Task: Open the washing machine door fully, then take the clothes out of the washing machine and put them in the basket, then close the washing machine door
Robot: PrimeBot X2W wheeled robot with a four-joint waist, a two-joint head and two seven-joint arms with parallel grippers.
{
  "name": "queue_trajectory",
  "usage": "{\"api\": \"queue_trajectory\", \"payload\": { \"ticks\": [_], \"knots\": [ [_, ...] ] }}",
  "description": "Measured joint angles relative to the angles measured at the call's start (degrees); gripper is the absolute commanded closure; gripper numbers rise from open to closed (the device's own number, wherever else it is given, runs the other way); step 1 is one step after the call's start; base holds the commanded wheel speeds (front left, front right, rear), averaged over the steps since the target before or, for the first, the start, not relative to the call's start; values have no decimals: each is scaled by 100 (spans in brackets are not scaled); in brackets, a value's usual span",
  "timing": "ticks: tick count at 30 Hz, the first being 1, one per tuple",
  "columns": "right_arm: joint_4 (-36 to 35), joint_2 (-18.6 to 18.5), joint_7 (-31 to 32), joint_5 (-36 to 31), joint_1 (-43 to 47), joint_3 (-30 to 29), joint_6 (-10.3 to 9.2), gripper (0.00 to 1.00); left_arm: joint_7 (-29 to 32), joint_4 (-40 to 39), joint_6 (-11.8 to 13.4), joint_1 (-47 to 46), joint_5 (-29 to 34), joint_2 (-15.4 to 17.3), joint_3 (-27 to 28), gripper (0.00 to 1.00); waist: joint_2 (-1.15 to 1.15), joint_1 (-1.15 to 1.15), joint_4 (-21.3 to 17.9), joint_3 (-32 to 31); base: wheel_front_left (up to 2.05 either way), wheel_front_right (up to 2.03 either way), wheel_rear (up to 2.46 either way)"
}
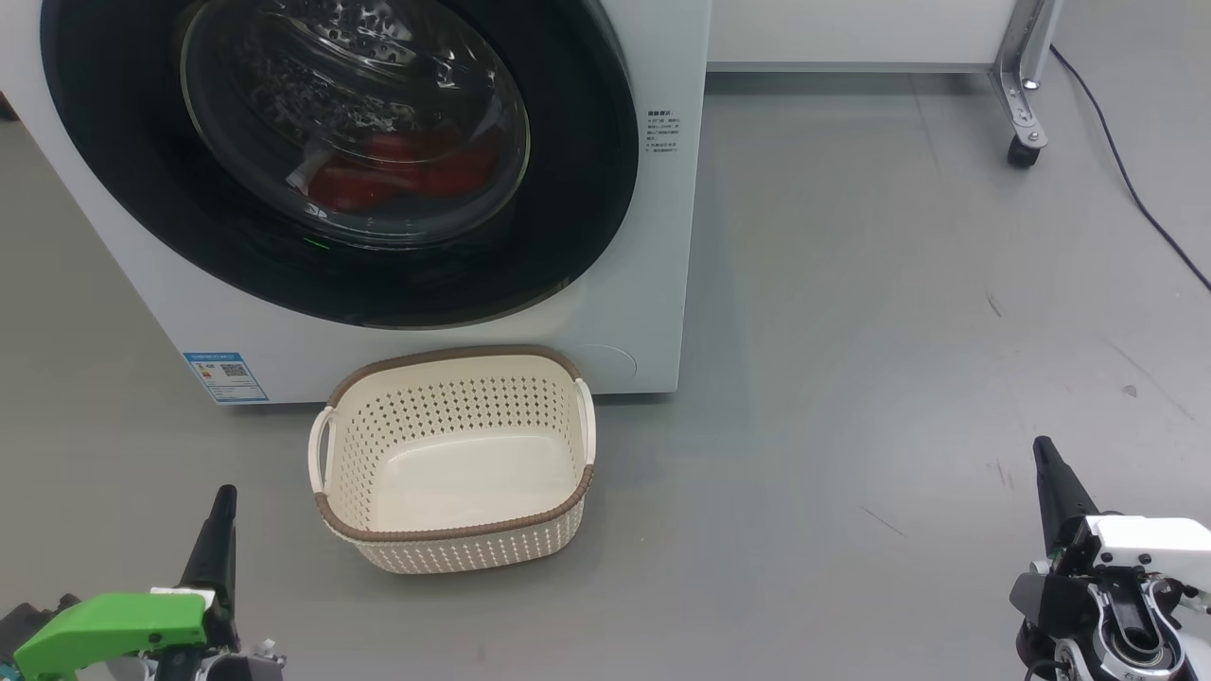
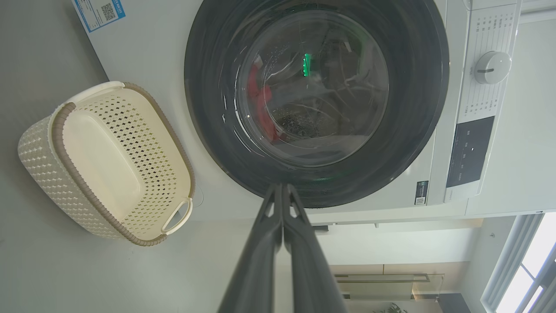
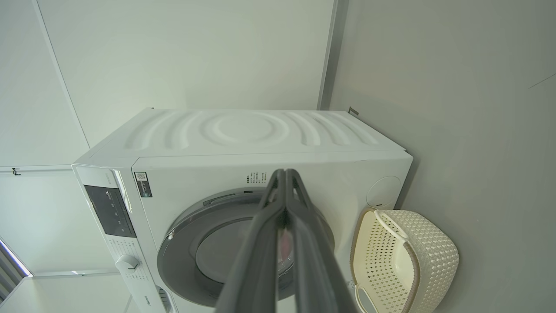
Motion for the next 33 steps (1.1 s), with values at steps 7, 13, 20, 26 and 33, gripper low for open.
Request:
{"api": "queue_trajectory", "payload": {
  "ticks": [7, 13, 20, 26, 33],
  "knots": [
    [0, 2, 1, -7, 0, -5, 1, 100, 1, 0, 0, 0, 0, -2, 11, 100, 0, 0, 0, 0, 0, 0, 0],
    [0, 3, 19, -8, 0, -9, 1, 100, 7, 0, 0, 0, 2, -4, 16, 100, 0, 0, 0, 0, 0, 0, 0],
    [229, 134, 16, -4, 203, 3, -4, 0, -1, 233, 8, 183, 10, -148, -13, 0, 0, 0, 0, 0, 0, 0, 0],
    [236, 192, -35, -12, 309, 26, -5, 0, -18, 264, 8, 271, 15, -208, -29, 0, 0, 0, 2, 7, 0, 0, 0],
    [116, 194, -146, -171, 309, 87, -5, 0, -130, 153, 8, 271, 74, -210, -35, 0, 0, 0, 14, 17, 0, 0, 0]
  ]
}}
